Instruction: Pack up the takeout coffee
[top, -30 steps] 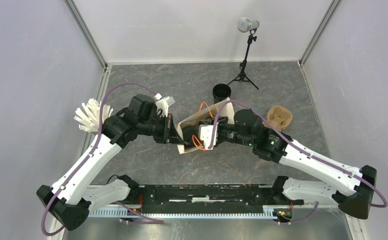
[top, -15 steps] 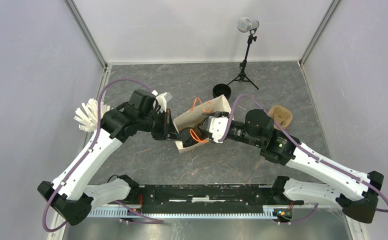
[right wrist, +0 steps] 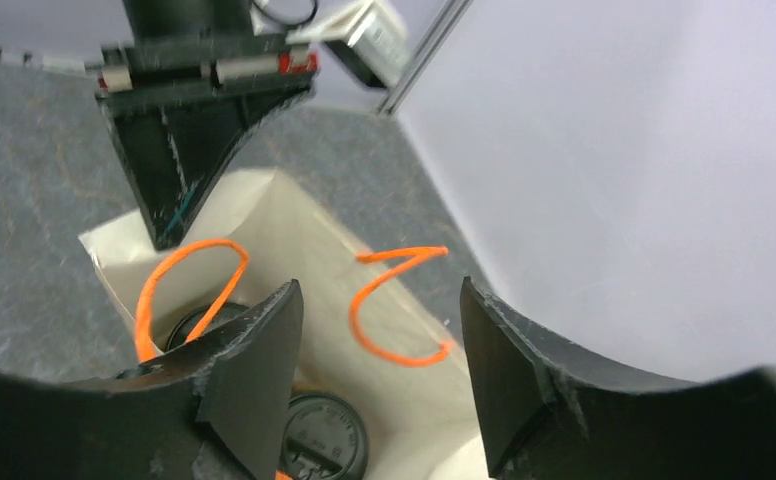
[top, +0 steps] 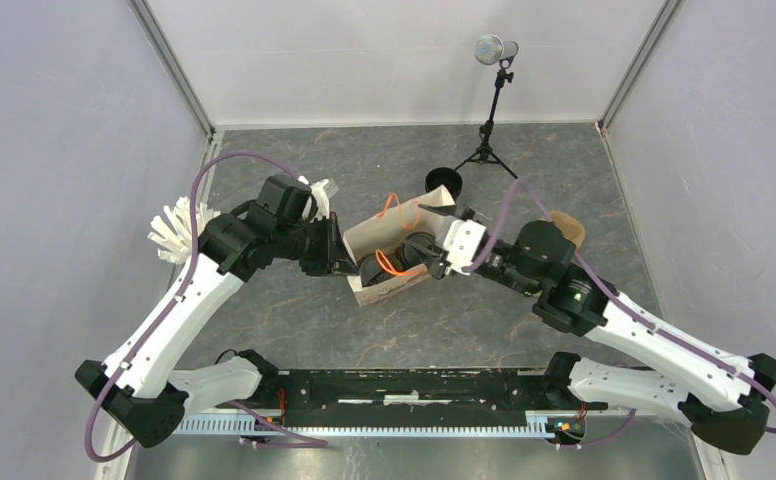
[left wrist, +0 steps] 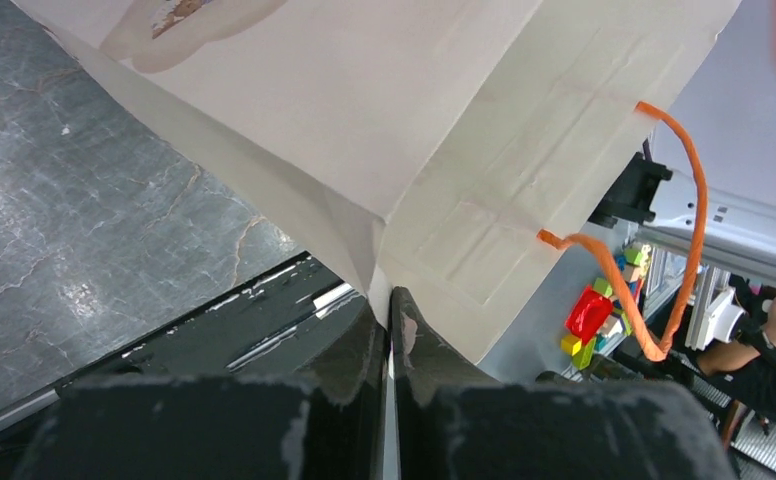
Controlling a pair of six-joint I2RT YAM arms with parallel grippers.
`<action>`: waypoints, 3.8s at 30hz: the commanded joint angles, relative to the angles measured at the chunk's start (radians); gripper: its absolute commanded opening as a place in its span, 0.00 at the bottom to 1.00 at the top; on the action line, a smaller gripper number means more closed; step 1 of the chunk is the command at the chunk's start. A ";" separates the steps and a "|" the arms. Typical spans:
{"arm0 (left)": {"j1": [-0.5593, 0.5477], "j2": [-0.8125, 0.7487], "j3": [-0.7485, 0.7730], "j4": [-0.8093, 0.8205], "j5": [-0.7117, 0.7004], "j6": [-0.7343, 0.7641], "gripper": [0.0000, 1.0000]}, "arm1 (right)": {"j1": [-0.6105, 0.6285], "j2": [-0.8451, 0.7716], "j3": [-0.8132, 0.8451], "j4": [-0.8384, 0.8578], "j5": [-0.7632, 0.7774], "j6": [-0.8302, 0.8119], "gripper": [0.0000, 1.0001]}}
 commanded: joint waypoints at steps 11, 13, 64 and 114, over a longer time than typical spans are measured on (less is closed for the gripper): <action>0.003 0.046 0.099 -0.023 -0.161 -0.061 0.20 | -0.004 -0.078 0.032 0.054 0.046 0.144 0.70; 0.005 0.060 0.119 -0.026 -0.185 -0.043 0.22 | -0.004 -0.082 0.034 0.043 0.062 0.186 0.70; 0.656 0.087 0.244 0.027 -0.731 0.335 0.39 | -0.005 -0.176 0.082 -0.296 0.297 0.428 0.98; 0.685 -0.008 -0.075 0.012 -0.821 0.315 0.38 | -0.005 -0.249 0.011 -0.307 0.407 0.375 0.98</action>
